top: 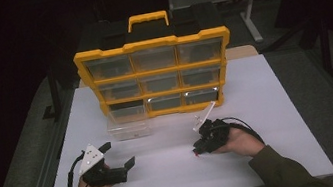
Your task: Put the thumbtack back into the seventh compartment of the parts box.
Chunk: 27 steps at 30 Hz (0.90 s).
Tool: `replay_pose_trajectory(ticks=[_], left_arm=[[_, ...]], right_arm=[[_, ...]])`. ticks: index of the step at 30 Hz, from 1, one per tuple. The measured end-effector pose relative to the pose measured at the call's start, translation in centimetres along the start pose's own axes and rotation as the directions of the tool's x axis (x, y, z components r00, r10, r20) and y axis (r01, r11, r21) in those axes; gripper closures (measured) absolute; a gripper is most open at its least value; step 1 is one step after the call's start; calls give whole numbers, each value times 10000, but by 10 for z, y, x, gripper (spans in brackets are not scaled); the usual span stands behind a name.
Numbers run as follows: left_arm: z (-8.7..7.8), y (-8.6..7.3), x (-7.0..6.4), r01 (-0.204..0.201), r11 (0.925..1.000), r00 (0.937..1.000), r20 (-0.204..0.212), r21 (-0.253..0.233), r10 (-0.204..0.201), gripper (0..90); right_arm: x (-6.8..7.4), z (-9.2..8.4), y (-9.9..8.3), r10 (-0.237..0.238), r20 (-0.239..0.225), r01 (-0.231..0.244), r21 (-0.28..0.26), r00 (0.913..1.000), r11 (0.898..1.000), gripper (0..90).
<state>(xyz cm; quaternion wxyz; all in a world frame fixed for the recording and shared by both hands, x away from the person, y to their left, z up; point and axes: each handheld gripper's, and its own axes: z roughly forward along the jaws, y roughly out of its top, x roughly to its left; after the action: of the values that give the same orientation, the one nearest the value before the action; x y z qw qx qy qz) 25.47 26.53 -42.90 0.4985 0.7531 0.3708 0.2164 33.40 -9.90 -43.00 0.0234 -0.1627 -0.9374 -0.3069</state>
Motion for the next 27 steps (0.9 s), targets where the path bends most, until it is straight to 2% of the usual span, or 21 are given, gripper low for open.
replay_pose_trajectory(ticks=[7, 14, 27], left_arm=[[1, 0, 0, -15, 10000, 10000, -6, -45, 15, 0], [0, 0, 0, -37, 10000, 10000, -10, 6, 37, 0], [0, 0, 0, -7, 10000, 10000, -14, -4, 7, 0]], right_arm=[[-1, 3, -1, -16, -94, 16, 87, 10000, 10000, 776], [-1, 4, -2, -10, 68, 7, 361, 10000, 9993, 806], [-1, 4, -2, 10, -13, -9, 404, 10000, 9992, 823]])
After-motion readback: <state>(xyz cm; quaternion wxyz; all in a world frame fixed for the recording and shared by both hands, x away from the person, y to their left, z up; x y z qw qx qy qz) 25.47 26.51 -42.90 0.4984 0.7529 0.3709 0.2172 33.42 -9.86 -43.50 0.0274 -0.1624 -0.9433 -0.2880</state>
